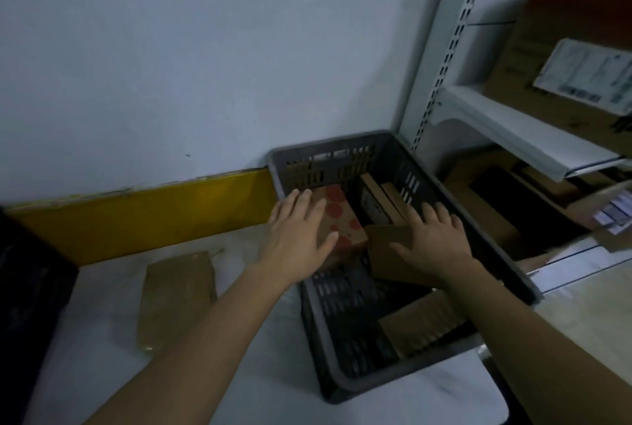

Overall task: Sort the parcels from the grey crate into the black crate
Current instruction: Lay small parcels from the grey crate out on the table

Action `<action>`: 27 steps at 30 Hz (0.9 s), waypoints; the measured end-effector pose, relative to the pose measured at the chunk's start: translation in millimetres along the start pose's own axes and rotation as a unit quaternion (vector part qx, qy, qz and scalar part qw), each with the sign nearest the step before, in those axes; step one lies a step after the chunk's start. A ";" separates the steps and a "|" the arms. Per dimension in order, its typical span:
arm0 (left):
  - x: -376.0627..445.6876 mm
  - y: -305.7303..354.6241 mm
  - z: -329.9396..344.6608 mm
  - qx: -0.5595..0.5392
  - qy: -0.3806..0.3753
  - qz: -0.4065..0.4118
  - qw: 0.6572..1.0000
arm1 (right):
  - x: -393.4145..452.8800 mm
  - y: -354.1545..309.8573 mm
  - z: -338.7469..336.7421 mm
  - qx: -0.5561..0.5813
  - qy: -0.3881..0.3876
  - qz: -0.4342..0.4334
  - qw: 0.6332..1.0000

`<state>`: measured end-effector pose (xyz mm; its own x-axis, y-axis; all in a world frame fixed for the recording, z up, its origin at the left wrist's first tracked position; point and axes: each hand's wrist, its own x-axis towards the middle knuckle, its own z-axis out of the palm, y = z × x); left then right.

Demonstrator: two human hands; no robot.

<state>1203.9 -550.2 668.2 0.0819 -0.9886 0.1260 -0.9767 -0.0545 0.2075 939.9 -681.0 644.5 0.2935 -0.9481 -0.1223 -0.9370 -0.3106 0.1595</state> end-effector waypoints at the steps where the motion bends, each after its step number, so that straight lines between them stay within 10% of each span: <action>1: 2.8 3.7 3.5 -0.007 -0.003 0.005 1.000 | 1.3 8.9 4.9 -0.004 -0.010 0.004 1.000; 16: 11.0 8.8 35.4 -0.029 -0.058 0.010 0.998 | 29.5 29.1 31.0 0.050 -0.033 0.025 0.998; 23: 28.9 18.7 24.7 -0.168 -0.026 -0.023 0.985 | 4.1 7.3 -37.4 0.256 0.248 -0.037 0.934; 27: 39.9 24.5 2.9 -0.427 -0.016 -0.138 0.894 | -20.5 -31.1 -48.6 0.237 0.367 -0.147 0.887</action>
<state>1182.6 -591.4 675.5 0.2762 -0.9586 -0.0694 -0.4123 -0.1833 0.8924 972.2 -655.1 689.6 0.4197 -0.6729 0.6091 -0.7230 -0.6536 -0.2239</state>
